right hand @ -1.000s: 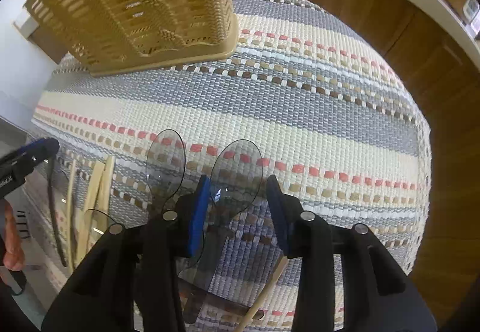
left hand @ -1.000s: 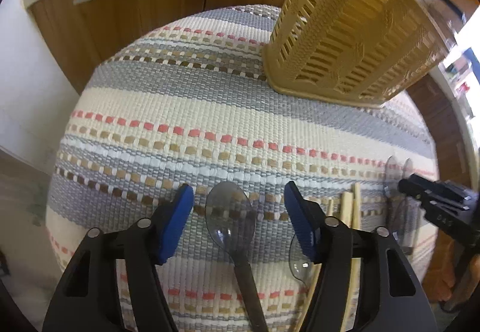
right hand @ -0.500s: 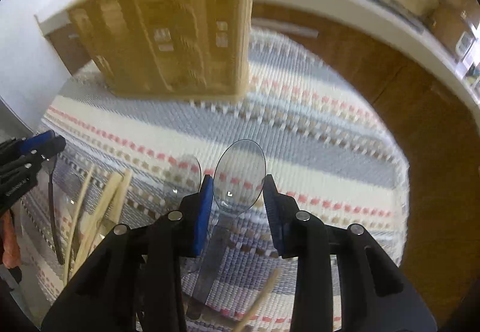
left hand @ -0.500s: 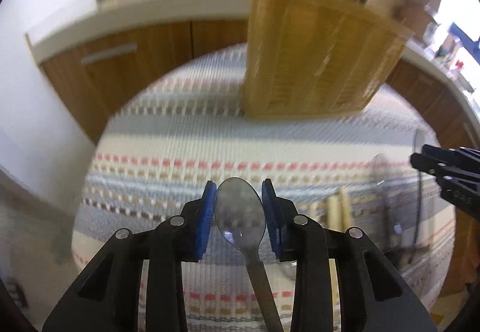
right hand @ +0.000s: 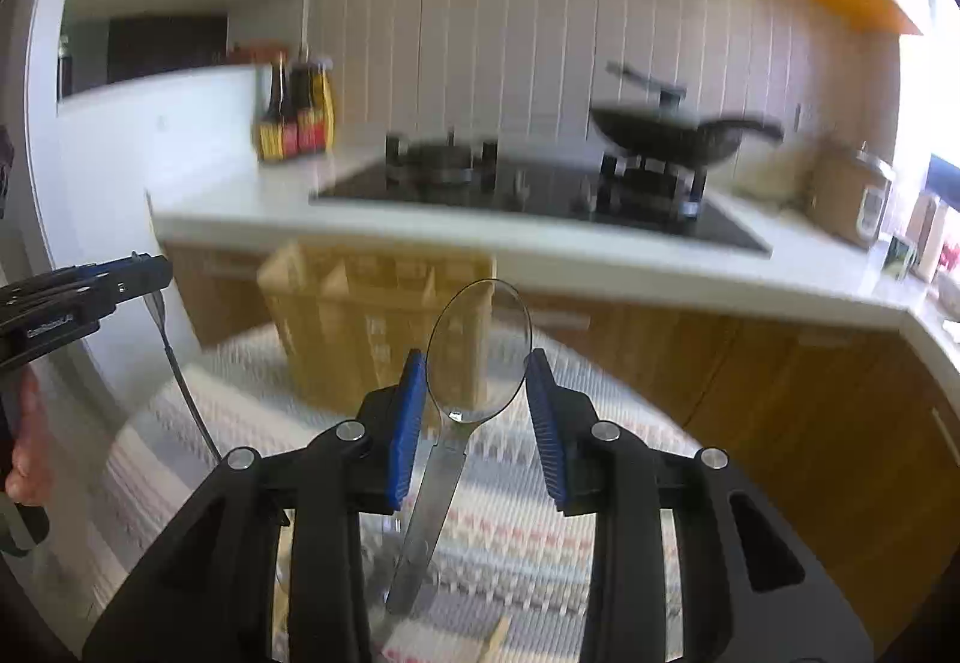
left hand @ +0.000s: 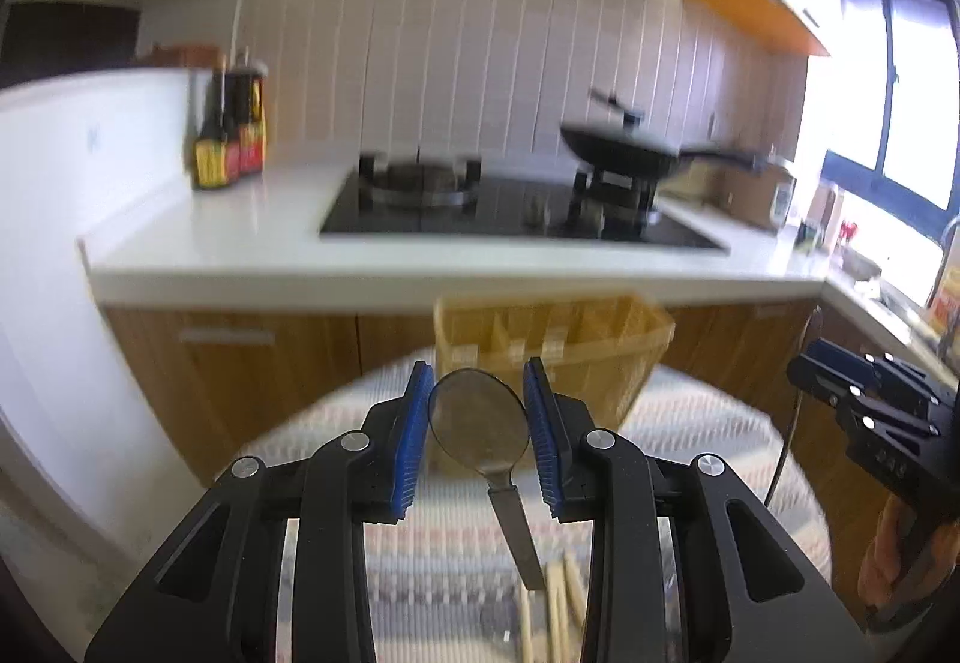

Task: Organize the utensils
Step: 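Lift both clear spoons over the yellow caddy and open both grippers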

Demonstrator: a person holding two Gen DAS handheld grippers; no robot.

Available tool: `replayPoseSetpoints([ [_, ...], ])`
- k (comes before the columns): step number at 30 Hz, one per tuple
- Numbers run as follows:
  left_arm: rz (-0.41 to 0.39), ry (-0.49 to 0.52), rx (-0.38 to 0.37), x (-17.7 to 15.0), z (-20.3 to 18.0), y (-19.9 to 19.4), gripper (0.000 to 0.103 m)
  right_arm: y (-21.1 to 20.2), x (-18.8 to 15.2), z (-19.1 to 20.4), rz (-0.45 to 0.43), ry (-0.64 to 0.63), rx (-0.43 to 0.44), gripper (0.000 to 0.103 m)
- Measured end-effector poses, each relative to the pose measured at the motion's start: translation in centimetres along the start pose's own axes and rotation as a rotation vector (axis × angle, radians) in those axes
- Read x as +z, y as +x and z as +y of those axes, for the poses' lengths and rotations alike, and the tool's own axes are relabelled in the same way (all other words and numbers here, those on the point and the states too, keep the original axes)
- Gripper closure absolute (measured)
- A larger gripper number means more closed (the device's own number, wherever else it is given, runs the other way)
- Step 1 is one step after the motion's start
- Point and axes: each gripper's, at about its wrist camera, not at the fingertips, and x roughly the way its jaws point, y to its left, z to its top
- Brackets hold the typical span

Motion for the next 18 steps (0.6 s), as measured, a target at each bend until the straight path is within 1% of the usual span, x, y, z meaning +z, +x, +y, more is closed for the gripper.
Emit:
replayPoseSetpoints([
  [3,-0.059,-0.01,0.0,3.0,-0.4,-0.6,0.073,0.3,2.7,-0.4,-0.068,0.012,0.001,0.072],
  [6,-0.11,-0.009,-0.003,6.0,-0.4,-0.2,0.073,0.6,5.2,-0.4,-0.127,0.023,-0.017,0.072],
  [9,-0.162,0.006,0.011,8.3,-0.3,0.1,0.073,2.9,7.3,-0.7,-0.167,0.033,-0.043,0.072],
  [11,-0.182,0.015,0.011,9.6,-0.2,0.8,0.073,4.2,8.2,-0.9,-0.191,0.044,-0.049,0.072],
  [14,-0.192,0.022,0.025,10.5,0.1,2.4,0.073,6.5,9.1,-1.1,-0.225,0.048,-0.085,0.072],
  [18,-0.189,0.031,0.041,10.3,0.2,5.3,0.073,9.8,9.2,-1.2,-0.23,0.042,-0.114,0.072],
])
